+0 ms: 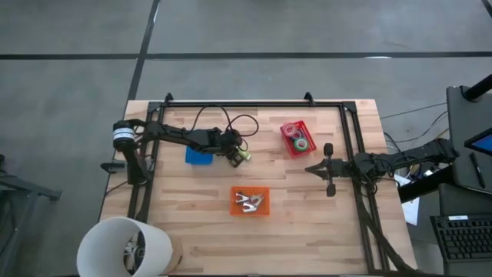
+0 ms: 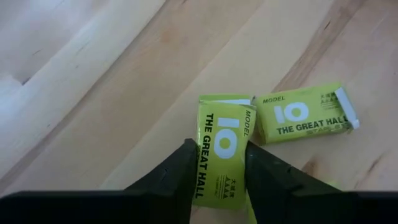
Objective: Pick and place Stapler, Stapler remover, tape
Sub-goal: Put the top left green staple wire box into the blue basket
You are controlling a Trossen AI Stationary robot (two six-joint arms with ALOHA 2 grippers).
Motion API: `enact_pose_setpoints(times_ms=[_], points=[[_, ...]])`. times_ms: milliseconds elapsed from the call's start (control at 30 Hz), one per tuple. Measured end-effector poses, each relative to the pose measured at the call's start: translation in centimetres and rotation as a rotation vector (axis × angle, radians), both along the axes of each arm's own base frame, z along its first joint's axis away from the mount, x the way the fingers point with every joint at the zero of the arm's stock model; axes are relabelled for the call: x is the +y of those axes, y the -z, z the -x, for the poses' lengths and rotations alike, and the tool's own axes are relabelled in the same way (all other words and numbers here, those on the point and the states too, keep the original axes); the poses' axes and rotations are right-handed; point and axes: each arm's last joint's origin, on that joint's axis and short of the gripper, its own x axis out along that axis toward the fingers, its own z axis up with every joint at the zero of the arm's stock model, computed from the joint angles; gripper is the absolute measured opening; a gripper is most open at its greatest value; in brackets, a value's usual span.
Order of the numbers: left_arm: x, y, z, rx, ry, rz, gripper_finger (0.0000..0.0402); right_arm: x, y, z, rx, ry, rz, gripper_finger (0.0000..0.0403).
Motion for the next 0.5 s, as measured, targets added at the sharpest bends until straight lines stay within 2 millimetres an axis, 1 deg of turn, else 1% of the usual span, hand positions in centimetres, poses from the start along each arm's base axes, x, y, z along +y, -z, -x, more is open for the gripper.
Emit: enact_pose_setpoints(times_ms=[100, 200, 367, 500], points=[[0.0, -0.1, 0.2, 0.019, 0.01, -0.006, 0.0126, 0.0, 0.0, 0.0, 0.0, 0.0, -0.002, 0.0009], [-0.1, -0.6, 0.5, 0.031, 0.014, -0.007, 0.0118, 0.0, 0.0, 0.0, 0.0, 0.0, 0.0, 0.0008], [-0.3, -2.6, 1.6, 0.019, -0.007, -0.026, 0.0114, 0.0, 0.0, 0.0, 0.0, 0.0, 0.001, 0.0008], [-0.5, -4.6, 3.1, 0.028, -0.069, -0.057, 0.0121, 0.0, 0.0, 0.0, 0.0, 0.0, 0.001, 0.0008]])
